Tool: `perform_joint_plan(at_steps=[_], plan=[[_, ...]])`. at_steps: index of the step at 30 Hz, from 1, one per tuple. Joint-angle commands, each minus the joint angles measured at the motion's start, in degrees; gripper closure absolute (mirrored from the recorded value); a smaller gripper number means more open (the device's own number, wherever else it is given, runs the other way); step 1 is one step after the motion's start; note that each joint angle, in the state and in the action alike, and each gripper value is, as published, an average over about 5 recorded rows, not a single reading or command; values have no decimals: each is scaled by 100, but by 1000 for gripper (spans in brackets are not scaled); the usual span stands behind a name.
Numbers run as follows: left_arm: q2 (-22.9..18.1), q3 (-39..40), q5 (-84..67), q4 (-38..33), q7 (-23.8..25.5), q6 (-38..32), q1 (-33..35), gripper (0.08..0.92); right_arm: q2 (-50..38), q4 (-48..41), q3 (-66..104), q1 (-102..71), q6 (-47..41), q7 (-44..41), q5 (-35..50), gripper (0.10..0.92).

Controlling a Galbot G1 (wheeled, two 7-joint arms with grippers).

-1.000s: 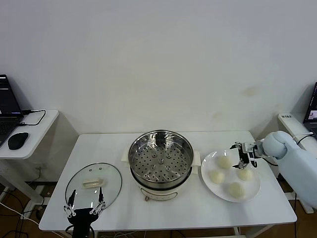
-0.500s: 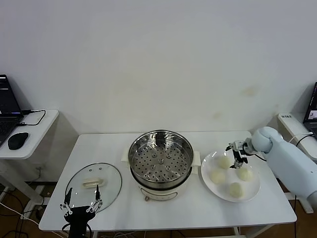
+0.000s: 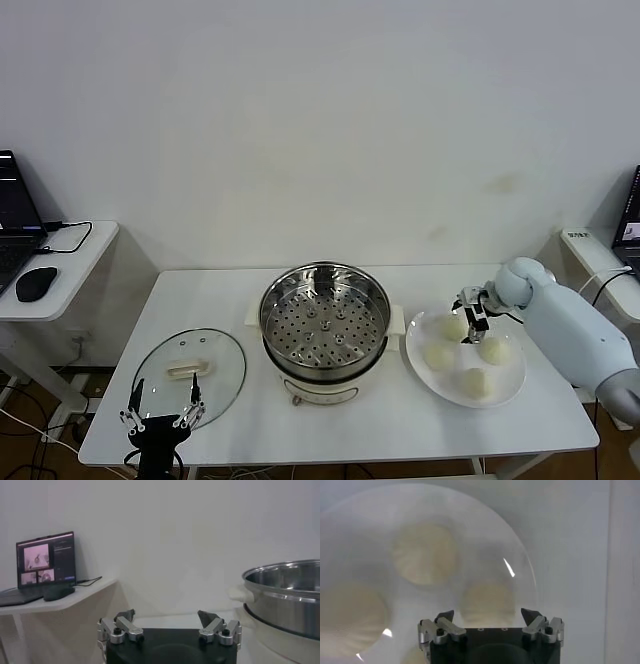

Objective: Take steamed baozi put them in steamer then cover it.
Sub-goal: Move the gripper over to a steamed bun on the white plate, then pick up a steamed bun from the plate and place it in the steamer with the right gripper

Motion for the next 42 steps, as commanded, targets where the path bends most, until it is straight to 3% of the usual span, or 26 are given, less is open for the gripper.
perform_joint_plan(at_steps=[1, 27, 42], plan=[[1, -7, 7, -4, -3, -10, 8, 177, 99, -188, -14, 22, -10, 54, -82, 203], [-28, 18, 28, -103, -96, -82, 5, 177, -182, 316, -295, 143, -106, -53, 488, 445], [64, 102, -19, -145, -76, -46, -76, 177, -1447, 2170, -1835, 2216, -474, -266, 2586, 449]])
